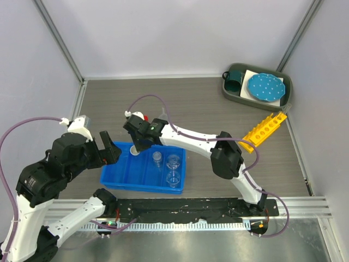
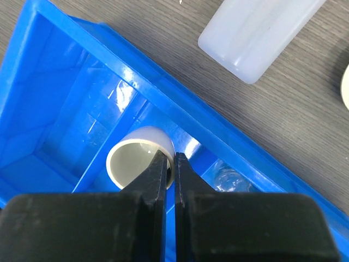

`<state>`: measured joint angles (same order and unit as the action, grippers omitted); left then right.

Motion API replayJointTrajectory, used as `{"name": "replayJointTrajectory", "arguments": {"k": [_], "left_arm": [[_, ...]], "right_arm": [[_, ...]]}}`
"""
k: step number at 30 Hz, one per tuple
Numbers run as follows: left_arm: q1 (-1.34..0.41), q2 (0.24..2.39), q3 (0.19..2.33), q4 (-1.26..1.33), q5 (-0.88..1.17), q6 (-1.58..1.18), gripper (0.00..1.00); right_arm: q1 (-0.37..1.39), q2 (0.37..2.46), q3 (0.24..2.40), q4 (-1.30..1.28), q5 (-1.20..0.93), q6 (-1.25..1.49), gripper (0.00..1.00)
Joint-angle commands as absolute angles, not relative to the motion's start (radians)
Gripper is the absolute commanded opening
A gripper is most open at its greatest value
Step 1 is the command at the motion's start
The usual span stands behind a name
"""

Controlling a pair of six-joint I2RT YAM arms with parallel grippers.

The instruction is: Organize the chemistry lab equipment

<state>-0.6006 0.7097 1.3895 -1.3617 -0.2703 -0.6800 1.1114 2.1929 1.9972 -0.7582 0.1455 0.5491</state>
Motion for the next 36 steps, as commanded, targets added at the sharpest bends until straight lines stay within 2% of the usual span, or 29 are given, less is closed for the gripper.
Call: {"name": "replayJointTrajectory", "arguments": {"k": [1,29,36], "left_arm": [[-0.597,0.699,1.408,-1.453,-0.298,-0.681,1.0],[-0.597,0.713,1.376,-1.422,-0.291,-0.672,1.0],[-0.597,0.712,1.378,-1.425,-0.291,-0.673,1.0]], "right_arm": [[1.123,2.204,2.056,-0.746,0.135,0.557,0.01],[1.131,2.293,2.017,-0.747,0.15,0.561,0.01],[1.132,2.287,2.019,-0.753,0.152,0.561,0.23]]}}
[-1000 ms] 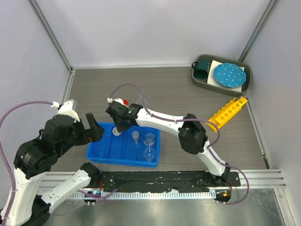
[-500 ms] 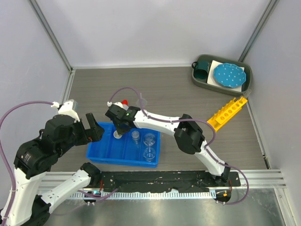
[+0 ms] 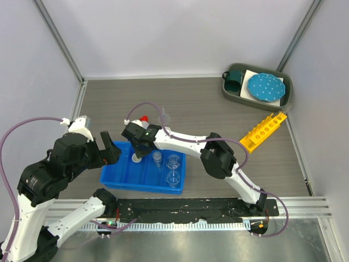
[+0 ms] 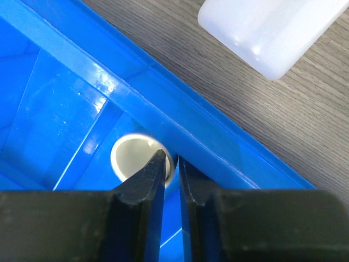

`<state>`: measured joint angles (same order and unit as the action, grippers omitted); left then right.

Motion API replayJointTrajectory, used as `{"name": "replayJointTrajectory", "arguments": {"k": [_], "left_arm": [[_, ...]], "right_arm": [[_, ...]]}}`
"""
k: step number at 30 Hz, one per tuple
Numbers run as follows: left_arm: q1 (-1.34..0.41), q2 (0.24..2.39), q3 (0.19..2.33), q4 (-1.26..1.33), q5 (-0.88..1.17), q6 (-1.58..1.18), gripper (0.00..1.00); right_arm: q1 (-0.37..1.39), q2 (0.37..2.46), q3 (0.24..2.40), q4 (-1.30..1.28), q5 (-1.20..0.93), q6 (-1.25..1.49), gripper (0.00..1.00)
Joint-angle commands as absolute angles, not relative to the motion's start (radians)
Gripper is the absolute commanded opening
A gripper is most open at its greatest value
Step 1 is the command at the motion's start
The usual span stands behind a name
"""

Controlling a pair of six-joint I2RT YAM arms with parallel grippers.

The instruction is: Organize the chemistry lab equipment

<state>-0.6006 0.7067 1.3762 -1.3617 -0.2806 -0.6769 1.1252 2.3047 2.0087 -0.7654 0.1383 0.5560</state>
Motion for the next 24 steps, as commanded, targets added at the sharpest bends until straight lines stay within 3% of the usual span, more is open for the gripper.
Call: {"name": "replayJointTrajectory", "arguments": {"k": [1,8,17,24], "left_arm": [[-0.597,0.712,1.379,-1.425,-0.291,-0.673,1.0],[-0.597,0.713,1.382,-1.425,-0.29,-0.678,1.0],[-0.597,0.715,1.387,-1.431,-0.29,-0.678,1.0],[-0.597,0.722,1.385,-1.428,-0.29,-0.678,1.0]], "right_arm": [[1.132,2.286,2.019,-0.753,0.152,0.563,0.26],[1.14,2.261,2.032,-0.773,0.159,0.557,0.34],[1.15,2.143,2.049,-0.825,0.193,0.557,0.36],[1.141,2.024,2.045,-0.91,0.342,0.554,0.43]]}}
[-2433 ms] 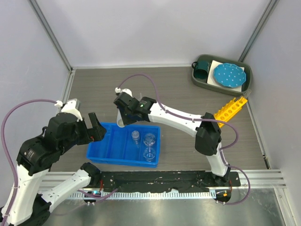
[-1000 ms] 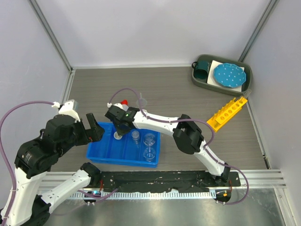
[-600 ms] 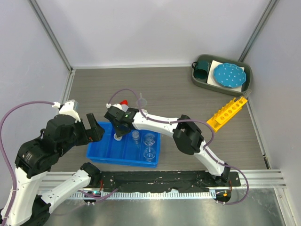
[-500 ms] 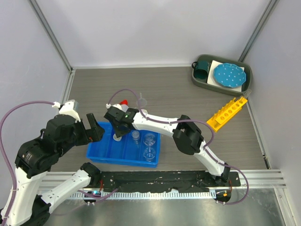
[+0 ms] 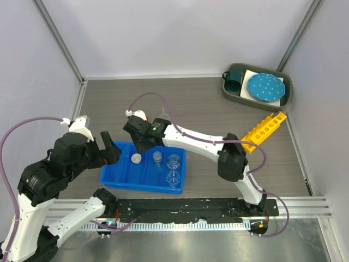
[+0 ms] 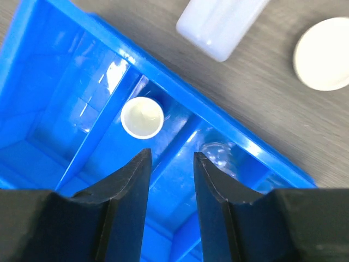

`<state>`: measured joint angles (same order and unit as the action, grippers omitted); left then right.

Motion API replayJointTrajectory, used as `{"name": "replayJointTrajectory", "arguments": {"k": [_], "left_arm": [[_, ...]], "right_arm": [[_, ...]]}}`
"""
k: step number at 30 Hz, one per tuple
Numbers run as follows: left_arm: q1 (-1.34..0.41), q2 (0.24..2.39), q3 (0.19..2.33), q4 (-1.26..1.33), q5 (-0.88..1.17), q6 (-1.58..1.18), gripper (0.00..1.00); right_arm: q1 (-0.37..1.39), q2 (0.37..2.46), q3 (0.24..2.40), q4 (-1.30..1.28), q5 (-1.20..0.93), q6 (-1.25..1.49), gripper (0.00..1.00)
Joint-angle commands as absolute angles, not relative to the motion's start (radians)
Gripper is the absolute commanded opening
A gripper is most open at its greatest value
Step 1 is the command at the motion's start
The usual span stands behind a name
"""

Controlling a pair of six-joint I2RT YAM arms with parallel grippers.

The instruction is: Organize the chemistry lab equipment

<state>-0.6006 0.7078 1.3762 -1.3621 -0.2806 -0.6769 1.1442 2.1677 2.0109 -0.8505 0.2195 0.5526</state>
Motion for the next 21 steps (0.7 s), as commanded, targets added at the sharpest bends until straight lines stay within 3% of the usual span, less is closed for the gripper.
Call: {"name": "replayJointTrajectory", "arguments": {"k": [1,16,21], "left_arm": [[-0.597,0.724,1.387,-1.425,-0.288,-0.678,1.0],[-0.597,0.778,1.407,-1.408,-0.281,-0.661,1.0],[-0.597,0.788,1.411,-1.404,-0.285,-0.653,1.0]], "right_arm": [[1.137,2.01,2.039,-0.916,0.371,0.554,0.44],[0.864,1.936,1.731,-0.764,0.273,0.557,0.48],[0.818,1.937,1.605,-0.609,0.129,0.551,0.56]]}}
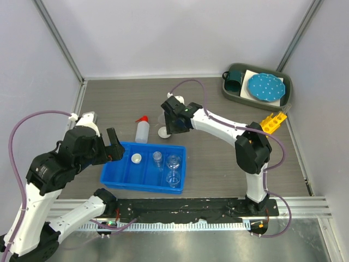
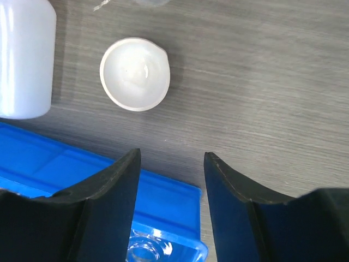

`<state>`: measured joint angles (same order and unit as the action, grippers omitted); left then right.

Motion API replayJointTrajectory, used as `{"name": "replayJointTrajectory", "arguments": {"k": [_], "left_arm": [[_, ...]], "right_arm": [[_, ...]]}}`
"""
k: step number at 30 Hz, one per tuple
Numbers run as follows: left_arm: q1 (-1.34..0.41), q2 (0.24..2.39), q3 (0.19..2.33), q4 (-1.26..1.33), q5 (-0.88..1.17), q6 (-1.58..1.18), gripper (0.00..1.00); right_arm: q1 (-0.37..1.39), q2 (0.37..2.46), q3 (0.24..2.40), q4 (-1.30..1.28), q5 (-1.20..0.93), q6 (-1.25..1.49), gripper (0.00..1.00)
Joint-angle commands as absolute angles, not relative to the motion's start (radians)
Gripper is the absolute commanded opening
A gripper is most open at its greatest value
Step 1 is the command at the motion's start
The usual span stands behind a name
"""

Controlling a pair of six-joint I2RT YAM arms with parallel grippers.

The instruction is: Organize the chemistry lab equipment

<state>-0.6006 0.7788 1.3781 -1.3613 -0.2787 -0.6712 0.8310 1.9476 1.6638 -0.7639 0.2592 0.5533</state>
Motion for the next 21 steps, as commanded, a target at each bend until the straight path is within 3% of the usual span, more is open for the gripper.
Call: {"name": "replayJointTrajectory", "arguments": {"k": [1,8,21], "left_arm": [[-0.597,0.79,1.411,-1.402,-0.285,-0.652,1.0],[-0.597,0.792,1.396,-1.397,-0.285,-0.65,1.0],[-0.597,0.788,1.407,-1.407,-0.29,-0.646,1.0]], "right_arm": [[0.815,1.94,1.592,-0.576,0.115,0.554,0.58],[0.807,1.988,1.557,-0.522,0.045,0.557,0.71],[0.781,2.057,1.503,-0.393,-0.06,0.586,0.72]]}}
